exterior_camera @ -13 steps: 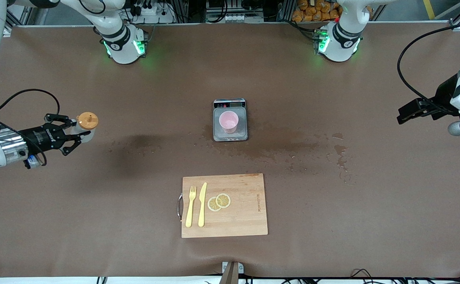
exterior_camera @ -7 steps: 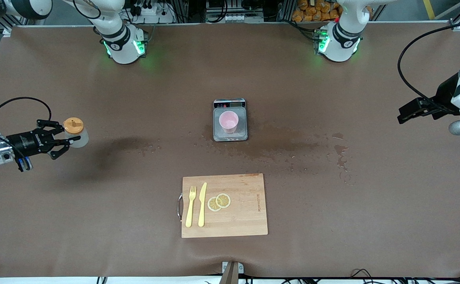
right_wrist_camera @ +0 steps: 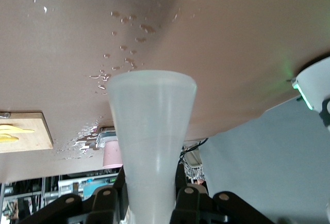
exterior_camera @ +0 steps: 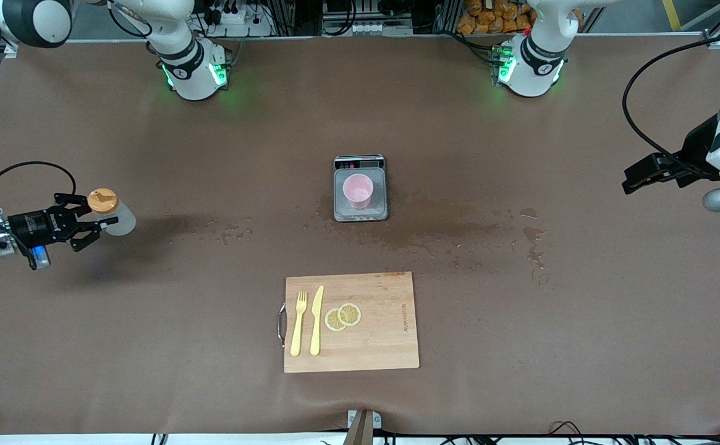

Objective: Add sauce to pink cup with both arms
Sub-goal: 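Lower the bottle upright onto the table and open the right gripper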

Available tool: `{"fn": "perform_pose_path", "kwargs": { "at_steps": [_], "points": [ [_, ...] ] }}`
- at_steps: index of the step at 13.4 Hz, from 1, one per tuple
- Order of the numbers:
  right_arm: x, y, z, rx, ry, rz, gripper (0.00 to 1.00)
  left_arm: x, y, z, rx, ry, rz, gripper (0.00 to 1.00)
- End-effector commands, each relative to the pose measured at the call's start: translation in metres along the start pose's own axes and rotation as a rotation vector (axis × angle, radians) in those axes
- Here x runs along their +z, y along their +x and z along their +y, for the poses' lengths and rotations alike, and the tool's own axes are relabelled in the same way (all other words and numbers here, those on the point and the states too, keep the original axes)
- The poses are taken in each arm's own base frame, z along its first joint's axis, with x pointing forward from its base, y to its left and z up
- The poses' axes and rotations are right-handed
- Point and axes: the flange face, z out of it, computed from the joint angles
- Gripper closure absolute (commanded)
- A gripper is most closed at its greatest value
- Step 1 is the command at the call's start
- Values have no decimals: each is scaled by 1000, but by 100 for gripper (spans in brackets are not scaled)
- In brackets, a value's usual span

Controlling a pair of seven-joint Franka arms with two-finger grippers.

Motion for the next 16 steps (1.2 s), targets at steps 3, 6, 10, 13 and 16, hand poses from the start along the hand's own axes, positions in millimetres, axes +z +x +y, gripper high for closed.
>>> {"fn": "perform_pose_path", "kwargs": {
  "at_steps": [3,6,10,13,16],
  "points": [
    [24,52,19,-71,26,-135,63,-5,-7,-5,0,-2,-5,0],
    [47,79,19,-122,35,-198,63,-4,-7,-5,0,-2,-6,0],
    [76,97,30,-141,44,-270,56,-4,-6,-7,-3,-2,-6,0],
    [88,106,39,-151,50,-294,56,-5,-8,-5,0,-1,-9,0],
    [91,111,41,-145,44,-293,51,-4,-7,-5,0,-1,-11,0]
  ]
}}
